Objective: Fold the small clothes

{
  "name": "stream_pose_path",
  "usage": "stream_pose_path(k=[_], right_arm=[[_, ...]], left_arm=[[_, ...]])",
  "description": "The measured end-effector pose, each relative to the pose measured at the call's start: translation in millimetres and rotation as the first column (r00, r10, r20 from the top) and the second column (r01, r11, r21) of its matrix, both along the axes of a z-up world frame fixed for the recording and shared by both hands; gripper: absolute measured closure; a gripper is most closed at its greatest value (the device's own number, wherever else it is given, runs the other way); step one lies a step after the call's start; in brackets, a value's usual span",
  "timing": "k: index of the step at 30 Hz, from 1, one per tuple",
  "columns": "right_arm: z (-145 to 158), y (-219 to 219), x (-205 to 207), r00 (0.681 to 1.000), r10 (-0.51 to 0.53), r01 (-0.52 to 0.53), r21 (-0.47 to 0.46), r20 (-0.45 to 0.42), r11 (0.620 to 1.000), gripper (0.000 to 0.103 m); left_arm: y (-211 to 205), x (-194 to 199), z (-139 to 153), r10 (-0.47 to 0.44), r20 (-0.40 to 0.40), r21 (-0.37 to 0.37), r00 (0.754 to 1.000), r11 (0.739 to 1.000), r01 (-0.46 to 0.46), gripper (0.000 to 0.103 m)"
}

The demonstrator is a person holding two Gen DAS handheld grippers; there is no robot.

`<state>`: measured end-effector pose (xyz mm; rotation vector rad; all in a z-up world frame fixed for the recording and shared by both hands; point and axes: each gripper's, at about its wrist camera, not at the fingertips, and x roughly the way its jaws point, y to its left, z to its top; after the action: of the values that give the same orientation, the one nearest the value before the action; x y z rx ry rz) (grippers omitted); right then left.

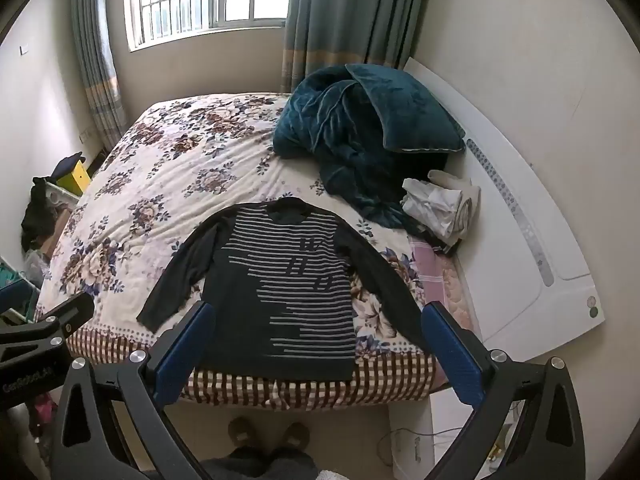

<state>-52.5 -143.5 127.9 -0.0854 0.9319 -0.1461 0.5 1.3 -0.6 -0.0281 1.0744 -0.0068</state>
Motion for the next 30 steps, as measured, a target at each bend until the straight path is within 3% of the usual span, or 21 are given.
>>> stream_pose_path(k=[30], right_arm=[[3,7,1,1.000,0.004,-0.004,-0.006,0.002,1.000,0.000]], left_arm=[[0,3,17,-0.005,0.034,0.016,0.999,1.000,0.004,0.000]])
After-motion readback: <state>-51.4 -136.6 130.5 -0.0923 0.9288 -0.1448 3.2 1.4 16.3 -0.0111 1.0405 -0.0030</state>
